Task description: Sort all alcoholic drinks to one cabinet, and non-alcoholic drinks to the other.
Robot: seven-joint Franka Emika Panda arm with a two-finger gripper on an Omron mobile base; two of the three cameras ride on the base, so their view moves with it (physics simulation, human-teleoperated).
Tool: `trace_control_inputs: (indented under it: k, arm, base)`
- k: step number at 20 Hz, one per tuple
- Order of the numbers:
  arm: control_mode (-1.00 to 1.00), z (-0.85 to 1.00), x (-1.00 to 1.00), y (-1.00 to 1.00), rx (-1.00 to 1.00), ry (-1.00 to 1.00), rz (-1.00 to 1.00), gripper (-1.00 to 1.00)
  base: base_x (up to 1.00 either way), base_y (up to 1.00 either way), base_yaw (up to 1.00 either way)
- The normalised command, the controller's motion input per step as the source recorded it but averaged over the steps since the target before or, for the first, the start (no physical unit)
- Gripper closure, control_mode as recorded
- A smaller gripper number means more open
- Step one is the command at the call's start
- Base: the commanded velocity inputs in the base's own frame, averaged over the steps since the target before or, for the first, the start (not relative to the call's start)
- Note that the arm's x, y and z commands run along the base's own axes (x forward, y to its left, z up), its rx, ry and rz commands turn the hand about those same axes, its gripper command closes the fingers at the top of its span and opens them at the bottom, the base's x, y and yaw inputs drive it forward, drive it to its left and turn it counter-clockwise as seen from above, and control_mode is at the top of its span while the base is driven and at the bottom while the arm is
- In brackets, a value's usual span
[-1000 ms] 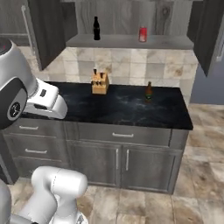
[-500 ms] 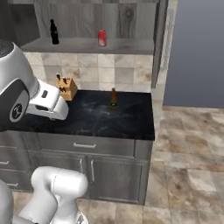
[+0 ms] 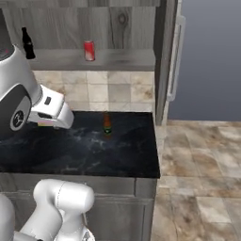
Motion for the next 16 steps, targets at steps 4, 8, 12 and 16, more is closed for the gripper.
trace_control_inputs:
  k: [4,8,12,16]
  arm:
    - [1.00,0.00,0.00,0.00,0.00,0.00,0.00,-1.00]
    - [1.00,0.00,0.00,0.00,0.00,0.00,0.00,-1.00]
    - [-1.00,-0.31,0.11,0.17,-0.06,0.00,-0.12,-1.00]
    - [-1.00,-0.49,0.24,0.34,-0.10,-0.07,-0.27,-1.00]
  base:
    - [0.92,0.11,-0.12]
    - [0.68,0.19,-0.09]
    - [0.00,0.00,0.00]
    - [0.00,0.00,0.00]
